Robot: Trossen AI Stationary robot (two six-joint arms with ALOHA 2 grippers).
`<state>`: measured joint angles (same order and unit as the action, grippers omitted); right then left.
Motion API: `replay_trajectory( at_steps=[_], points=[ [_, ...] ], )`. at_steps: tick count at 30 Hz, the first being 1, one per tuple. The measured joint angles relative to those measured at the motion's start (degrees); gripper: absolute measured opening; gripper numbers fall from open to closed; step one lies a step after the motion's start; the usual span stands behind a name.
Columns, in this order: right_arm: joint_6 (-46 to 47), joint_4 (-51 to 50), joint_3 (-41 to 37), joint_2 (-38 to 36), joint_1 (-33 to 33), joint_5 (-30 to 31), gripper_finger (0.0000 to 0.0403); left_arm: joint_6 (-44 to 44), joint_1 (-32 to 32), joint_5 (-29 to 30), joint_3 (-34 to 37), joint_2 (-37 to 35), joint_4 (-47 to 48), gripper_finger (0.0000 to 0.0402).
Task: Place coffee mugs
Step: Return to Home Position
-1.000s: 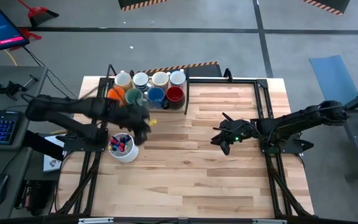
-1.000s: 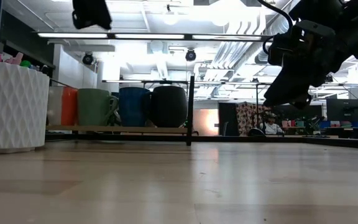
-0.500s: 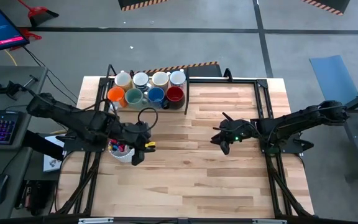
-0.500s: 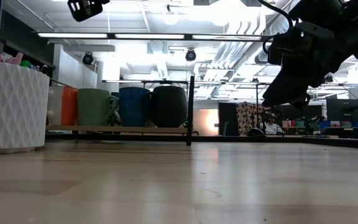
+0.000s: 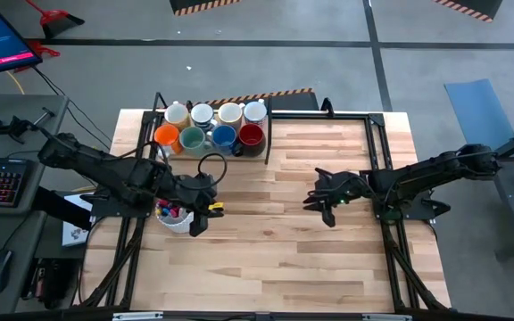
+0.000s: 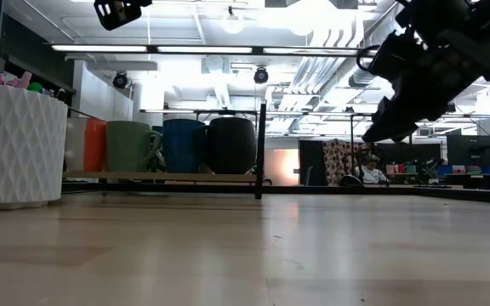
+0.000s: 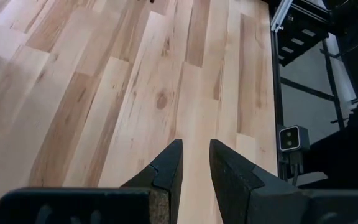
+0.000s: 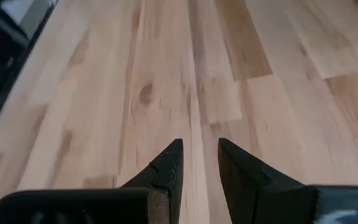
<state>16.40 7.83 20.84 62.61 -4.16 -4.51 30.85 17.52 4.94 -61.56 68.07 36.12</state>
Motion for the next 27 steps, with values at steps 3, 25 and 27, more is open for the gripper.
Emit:
replay_trajectory(
  at_steps=[3, 25, 27],
  points=[
    [-3.7, -1.3, -1.3, -3.0, 0.0, -1.0, 0.0081, 0.0, 0.0, 0.0, 0.0, 0.0, 0.0, 0.0069],
    [-12.3, 0.6, -20.2, -47.1, -0.1, -5.6, 0.0081, 0.0, 0.0, 0.2, 0.0, -0.1, -0.4, 0.0069],
    [-11.8, -3.9, -20.2, -50.7, -0.1, -5.6, 0.0081, 0.0, 0.0, 0.2, 0.0, -0.1, -0.4, 0.0069]
  ],
)
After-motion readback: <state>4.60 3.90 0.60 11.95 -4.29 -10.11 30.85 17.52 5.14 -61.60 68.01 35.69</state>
